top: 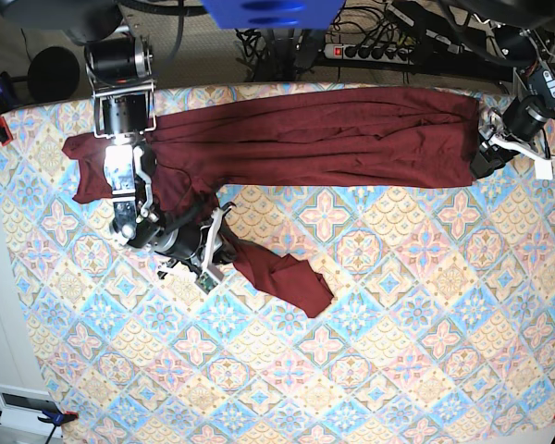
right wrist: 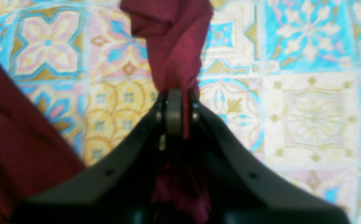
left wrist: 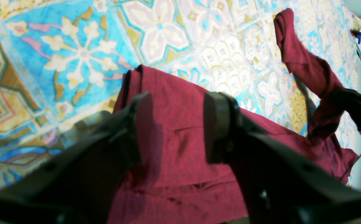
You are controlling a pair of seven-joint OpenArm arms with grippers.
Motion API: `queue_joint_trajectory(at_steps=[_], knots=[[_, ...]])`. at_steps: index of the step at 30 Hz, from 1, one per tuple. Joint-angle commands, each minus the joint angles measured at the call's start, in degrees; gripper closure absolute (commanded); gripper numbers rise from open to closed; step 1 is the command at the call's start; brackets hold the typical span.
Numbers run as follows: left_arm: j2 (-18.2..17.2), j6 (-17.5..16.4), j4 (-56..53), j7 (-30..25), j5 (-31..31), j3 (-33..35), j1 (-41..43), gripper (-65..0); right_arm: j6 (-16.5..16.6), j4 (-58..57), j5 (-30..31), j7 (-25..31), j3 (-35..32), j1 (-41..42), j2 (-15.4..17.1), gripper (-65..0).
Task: Layout the t-shirt on the table in an organized manner, then fold the t-shirt properly
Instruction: 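Lift the sleeve with the right gripper onto the folded shirt, then move the left gripper to the sleeve and tuck it along the shirt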
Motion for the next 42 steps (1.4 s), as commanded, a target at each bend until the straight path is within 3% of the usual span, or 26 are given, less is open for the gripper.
queue_joint_trajectory(at_steps=[1,5,15,20,26,30,32,35,38,42], knots=[[-1.0,-0.4,0.8,-0.9,-1.0,-0.2,-0.2,-26.8,0.1,3.6,1.2,0.7,0.0,0.3,0.2,0.0],[-1.0,-0.4,0.8,-0.9,-1.0,-0.2,-0.2,-26.8,0.1,12.6,1.2,-2.2,-0.1,-5.3,0.2,0.0],[0.1,-0.4,0.8,-0.9,-0.9,-0.2,-0.2,-26.8,0.1,28.6,1.2,-2.3,-1.1,-20.9,0.2,0.0],[0.1,-0.4,0.8,-0.9,-0.9,-0.2,-0.3,-26.8,0.1,30.2,1.2,-2.3,-4.6,-26.0,0.5,0.0],[0.1,-0.4,0.8,-0.9,-0.9,0.5,-1.4,-26.8,0.1,30.0,1.1,-2.3,-13.6,-27.8,4.6,0.0],[0.1,-0.4,0.8,-0.9,-1.0,3.4,-2.2,-26.8,0.1,29.3,1.0,-2.3,-14.9,-27.4,5.6,-0.3],[0.1,-0.4,0.8,-0.9,-1.0,4.5,-3.0,-27.0,0.1,28.8,1.0,-4.0,-14.9,-27.4,5.8,-3.1],[0.1,-0.4,1.1,-0.7,-1.0,7.3,-5.5,-27.1,0.1,29.1,1.0,-8.7,-14.9,-26.3,5.8,-12.4],[0.1,-0.4,1.1,-0.6,-1.0,11.1,-7.8,-27.1,0.1,29.4,1.0,-9.1,-14.9,-26.3,6.6,-19.8],[0.1,-0.4,1.2,-0.6,-1.0,18.3,-11.2,-27.1,0.1,29.5,1.1,-9.0,-14.3,-26.3,8.3,-21.8]])
